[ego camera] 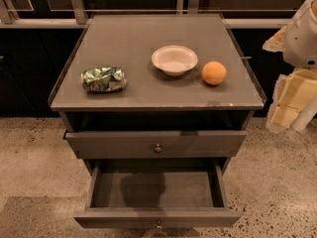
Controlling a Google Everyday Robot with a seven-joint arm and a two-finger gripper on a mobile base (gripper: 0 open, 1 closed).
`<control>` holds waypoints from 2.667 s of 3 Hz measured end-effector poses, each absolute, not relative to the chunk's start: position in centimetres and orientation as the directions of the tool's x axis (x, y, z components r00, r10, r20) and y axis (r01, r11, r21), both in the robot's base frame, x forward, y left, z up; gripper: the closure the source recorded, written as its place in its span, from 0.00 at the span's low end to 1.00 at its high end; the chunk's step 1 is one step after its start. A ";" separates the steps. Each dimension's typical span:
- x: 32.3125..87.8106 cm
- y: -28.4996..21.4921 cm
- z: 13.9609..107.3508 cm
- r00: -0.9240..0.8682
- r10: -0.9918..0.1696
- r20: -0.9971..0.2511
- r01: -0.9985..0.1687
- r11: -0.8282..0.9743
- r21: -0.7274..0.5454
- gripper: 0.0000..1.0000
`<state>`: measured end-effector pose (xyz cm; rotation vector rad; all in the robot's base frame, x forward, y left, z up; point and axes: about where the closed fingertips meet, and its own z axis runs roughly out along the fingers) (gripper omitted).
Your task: Place orange into middle drawer
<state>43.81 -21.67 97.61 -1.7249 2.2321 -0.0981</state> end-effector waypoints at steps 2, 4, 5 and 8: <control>45.3 -22.2 97.7 -0.218 -0.948 -0.231 -0.931 0.273 -0.242 0.00; 54.2 -23.6 95.0 -0.234 -0.915 -0.329 -0.929 0.310 -0.201 0.00; 58.2 -23.1 92.2 -0.246 -0.905 -0.348 -0.925 0.326 -0.195 0.00; 65.3 -18.9 82.5 -0.295 -0.850 -0.437 -0.925 0.369 -0.094 0.00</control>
Offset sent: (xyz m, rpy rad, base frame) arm 0.0367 -0.0179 -0.0021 0.0661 0.0110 0.0072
